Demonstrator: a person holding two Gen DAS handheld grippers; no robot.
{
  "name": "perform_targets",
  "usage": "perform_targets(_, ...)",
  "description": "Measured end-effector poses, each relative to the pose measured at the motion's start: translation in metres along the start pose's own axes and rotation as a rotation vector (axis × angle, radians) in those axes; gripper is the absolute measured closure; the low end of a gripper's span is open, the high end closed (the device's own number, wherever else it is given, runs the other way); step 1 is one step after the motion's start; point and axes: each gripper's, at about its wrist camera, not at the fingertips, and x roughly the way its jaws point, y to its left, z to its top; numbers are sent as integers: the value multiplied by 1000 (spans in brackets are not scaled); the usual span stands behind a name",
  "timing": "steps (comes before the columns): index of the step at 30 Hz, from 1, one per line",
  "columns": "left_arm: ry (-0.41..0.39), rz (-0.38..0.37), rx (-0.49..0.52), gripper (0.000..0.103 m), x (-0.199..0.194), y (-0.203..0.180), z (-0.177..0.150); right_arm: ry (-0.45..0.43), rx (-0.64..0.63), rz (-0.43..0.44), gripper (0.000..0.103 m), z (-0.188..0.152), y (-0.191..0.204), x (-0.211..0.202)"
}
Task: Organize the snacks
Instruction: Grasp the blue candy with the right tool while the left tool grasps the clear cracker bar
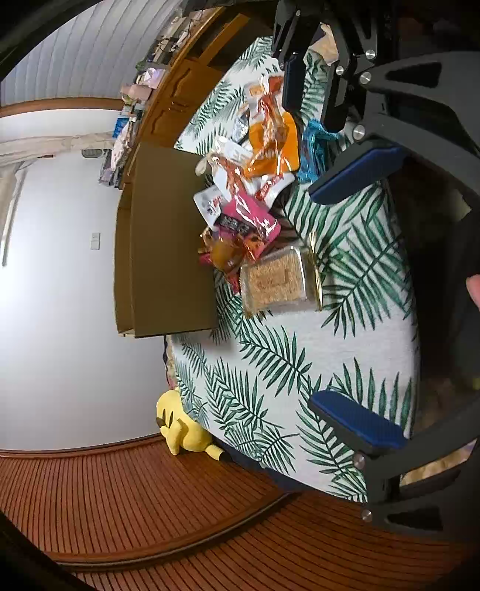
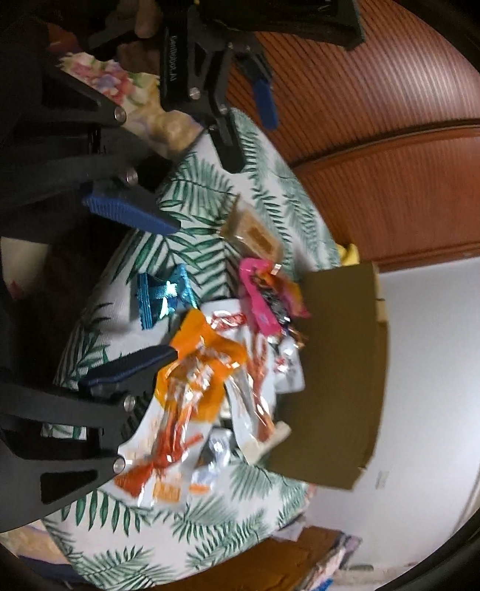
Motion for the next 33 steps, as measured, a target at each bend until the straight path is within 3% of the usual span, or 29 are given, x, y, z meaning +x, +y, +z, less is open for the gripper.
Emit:
perform_targets(17,164,-120,-61,5,59,18,18,91,-43,16,60,2,0,31)
perform_targets(26,198,-177,-86,8,83,15,31,94,-76,3,67,2,0,37)
perform_targets(33,217,-168,-55,22,95,15,39,86,-107,-12,68,0,3,36)
